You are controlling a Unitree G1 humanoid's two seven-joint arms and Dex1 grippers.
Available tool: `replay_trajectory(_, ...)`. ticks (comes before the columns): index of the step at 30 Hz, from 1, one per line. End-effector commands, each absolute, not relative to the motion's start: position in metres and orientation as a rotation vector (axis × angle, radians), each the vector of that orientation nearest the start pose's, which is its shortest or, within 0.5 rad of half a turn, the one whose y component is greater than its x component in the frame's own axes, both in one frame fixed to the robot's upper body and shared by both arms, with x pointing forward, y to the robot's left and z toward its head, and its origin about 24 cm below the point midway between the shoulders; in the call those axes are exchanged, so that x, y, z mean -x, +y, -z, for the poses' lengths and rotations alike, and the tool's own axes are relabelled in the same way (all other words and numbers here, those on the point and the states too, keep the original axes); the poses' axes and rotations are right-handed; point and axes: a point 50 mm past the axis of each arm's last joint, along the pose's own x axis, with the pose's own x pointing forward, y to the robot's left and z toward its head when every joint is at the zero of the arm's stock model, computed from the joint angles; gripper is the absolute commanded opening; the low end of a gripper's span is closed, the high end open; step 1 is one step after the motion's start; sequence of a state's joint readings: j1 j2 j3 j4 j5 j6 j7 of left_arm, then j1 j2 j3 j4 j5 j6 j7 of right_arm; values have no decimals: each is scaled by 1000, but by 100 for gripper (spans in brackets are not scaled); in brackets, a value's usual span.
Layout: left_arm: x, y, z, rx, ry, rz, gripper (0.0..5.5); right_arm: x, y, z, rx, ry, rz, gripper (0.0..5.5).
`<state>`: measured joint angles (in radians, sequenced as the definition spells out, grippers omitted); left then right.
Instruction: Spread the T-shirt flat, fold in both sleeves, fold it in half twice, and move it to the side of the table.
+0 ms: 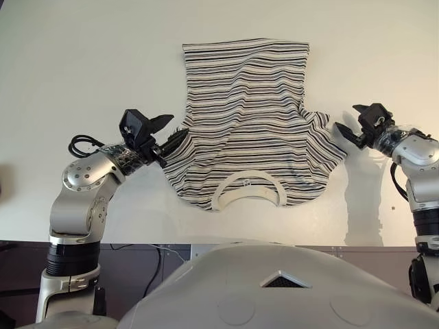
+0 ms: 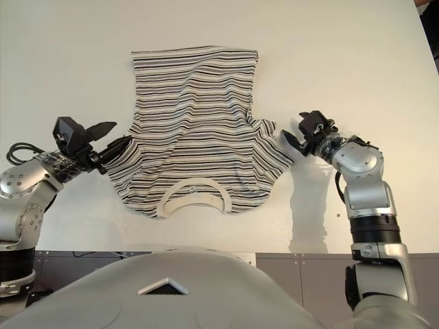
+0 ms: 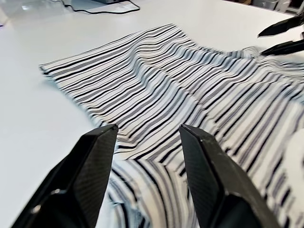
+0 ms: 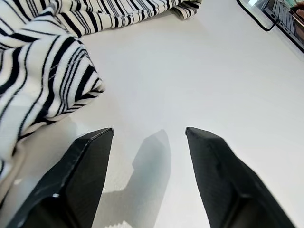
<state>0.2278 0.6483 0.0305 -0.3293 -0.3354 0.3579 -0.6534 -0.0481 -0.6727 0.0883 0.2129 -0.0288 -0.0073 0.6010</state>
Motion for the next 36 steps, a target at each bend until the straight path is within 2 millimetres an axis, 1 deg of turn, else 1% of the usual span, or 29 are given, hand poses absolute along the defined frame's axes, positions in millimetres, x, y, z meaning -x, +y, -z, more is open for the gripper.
replay_trajectory(1,-186,237,-42,-403,500,694,240,-245,-250,-46,535,284,-537,282)
replay_trajectory(3,-180,254,-33,-502,558,664,240,-244,-250,-67,532,215,-511,282)
replay_trajectory(5,-171,268,-19,-586,623,628,240,-244,-242,-86,537,164,-529,282)
replay_trajectory(6,-171,269,-16,-570,616,597,240,-243,-233,-94,513,142,-569,282)
replay_trajectory(7,-175,266,-17,-515,590,564,240,-238,-222,-97,478,144,-634,282)
replay_trajectory(8,-179,262,-19,-442,561,535,240,-232,-212,-93,456,176,-707,282)
replay_trajectory(9,-180,255,-20,-352,540,528,240,-225,-207,-75,497,253,-757,282)
replay_trajectory(10,-179,250,-20,-289,537,532,240,-219,-208,-56,545,335,-772,282)
replay_trajectory(11,-173,247,-18,-223,556,543,240,-213,-219,-30,609,448,-737,282)
replay_trajectory(12,-168,246,-15,-177,586,553,240,-203,-230,-11,683,541,-715,282)
replay_trajectory(13,-156,249,-10,-132,643,559,240,-187,-238,3,734,620,-739,282)
replay_trajectory(14,-138,251,-4,-87,711,575,240,-165,-238,6,708,658,-813,282)
replay_trajectory(15,-115,247,-4,-48,761,631,240,-145,-232,-3,648,645,-923,282)
replay_trajectory(16,-98,242,-9,-7,785,685,240,-133,-226,-15,582,621,-994,282)
replay_trajectory(17,-86,234,-15,20,790,740,240,-134,-221,-24,545,581,-1020,282)
replay_trajectory(18,-82,230,-19,27,791,774,240,-139,-219,-29,540,548,-1011,282)
replay_trajectory(20,-92,236,-11,-33,816,743,240,-159,-218,-31,568,504,-950,282)
replay_trajectory(21,-99,243,-8,-66,830,720,240,-165,-217,-35,568,487,-930,282)
replay_trajectory(24,-113,271,-2,-185,856,613,240,-175,-223,-51,563,438,-884,282)
replay_trajectory(25,-121,278,-6,-200,828,567,240,-179,-226,-59,560,412,-864,282)
replay_trajectory(26,-130,284,-13,-203,781,532,240,-182,-230,-67,569,391,-847,282)
replay_trajectory(28,-145,297,-25,-250,734,468,240,-185,-237,-79,637,384,-847,282)
replay_trajectory(29,-147,301,-26,-276,733,462,240,-187,-239,-81,670,386,-853,282)
replay_trajectory(31,-142,299,-23,-284,753,510,240,-194,-234,-86,669,353,-851,282)
replay_trajectory(33,-137,292,-19,-296,770,558,240,-192,-218,-79,616,345,-881,282)
replay_trajectory(34,-135,291,-17,-311,776,560,240,-190,-212,-72,604,358,-898,282)
replay_trajectory(36,-134,293,-14,-315,773,543,240,-191,-204,-52,610,375,-874,282)
